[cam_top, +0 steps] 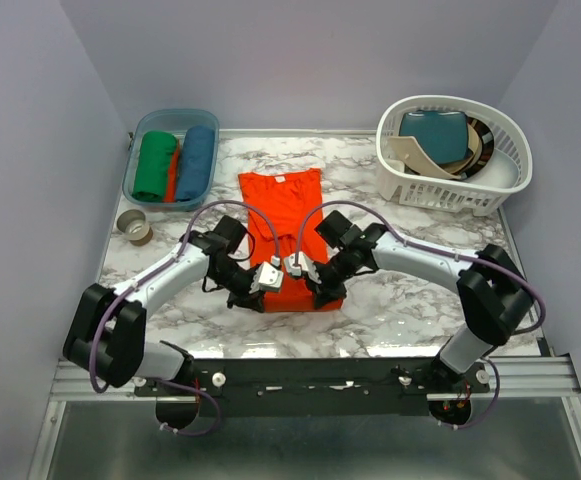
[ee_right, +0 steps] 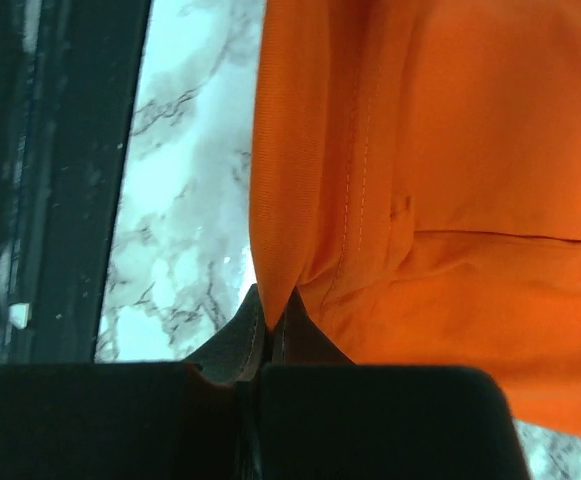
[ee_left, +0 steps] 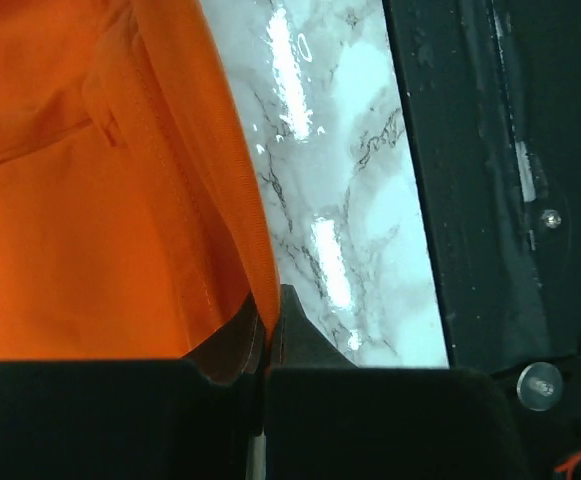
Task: Roll the t-shirts
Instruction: Roll the T-shirt to the center of the board.
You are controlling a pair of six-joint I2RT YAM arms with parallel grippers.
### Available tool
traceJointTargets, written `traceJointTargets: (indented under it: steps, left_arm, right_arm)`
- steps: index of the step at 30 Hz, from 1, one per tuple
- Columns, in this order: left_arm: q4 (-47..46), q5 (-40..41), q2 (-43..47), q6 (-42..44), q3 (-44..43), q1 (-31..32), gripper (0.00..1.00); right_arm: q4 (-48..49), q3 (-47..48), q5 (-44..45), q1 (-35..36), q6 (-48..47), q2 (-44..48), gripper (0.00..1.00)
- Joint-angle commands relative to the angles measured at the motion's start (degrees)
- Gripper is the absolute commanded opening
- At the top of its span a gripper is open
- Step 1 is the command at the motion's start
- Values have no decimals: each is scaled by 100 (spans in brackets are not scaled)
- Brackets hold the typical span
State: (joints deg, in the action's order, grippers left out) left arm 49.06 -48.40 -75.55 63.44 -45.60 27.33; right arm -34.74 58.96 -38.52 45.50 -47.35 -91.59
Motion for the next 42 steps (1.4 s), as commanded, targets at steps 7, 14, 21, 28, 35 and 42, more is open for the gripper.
traceJointTargets:
  steps: [7, 14, 21, 28, 35, 42]
  left_arm:
    - [2354, -433, -2093, 1179, -1292, -843, 0]
    - [2670, -345, -2955, 1355, -1942, -1098, 0]
    - [2776, -222, -3378, 1408, -2119, -1204, 0]
    - [2355, -82, -3581, 996, -2102, -1257, 0]
    - [1714, -20, -3546, 276, -1953, -1406, 5]
    - [878, 129, -2993, -490, -1707, -1801, 34]
  right_arm:
    - [-2642, 1170, -894, -436, -1496, -1482, 1]
    - [-3678, 2303, -885, -735, -2031, -2554, 1]
    - [-4383, 3192, -718, -858, -2436, -3276, 1]
    - [-4919, 3903, -595, -876, -2507, -3926, 1]
    - [-5270, 4598, -525, -884, -2227, -4489, 2]
    - [-5262, 4642, -455, -876, -2164, -4543, 4]
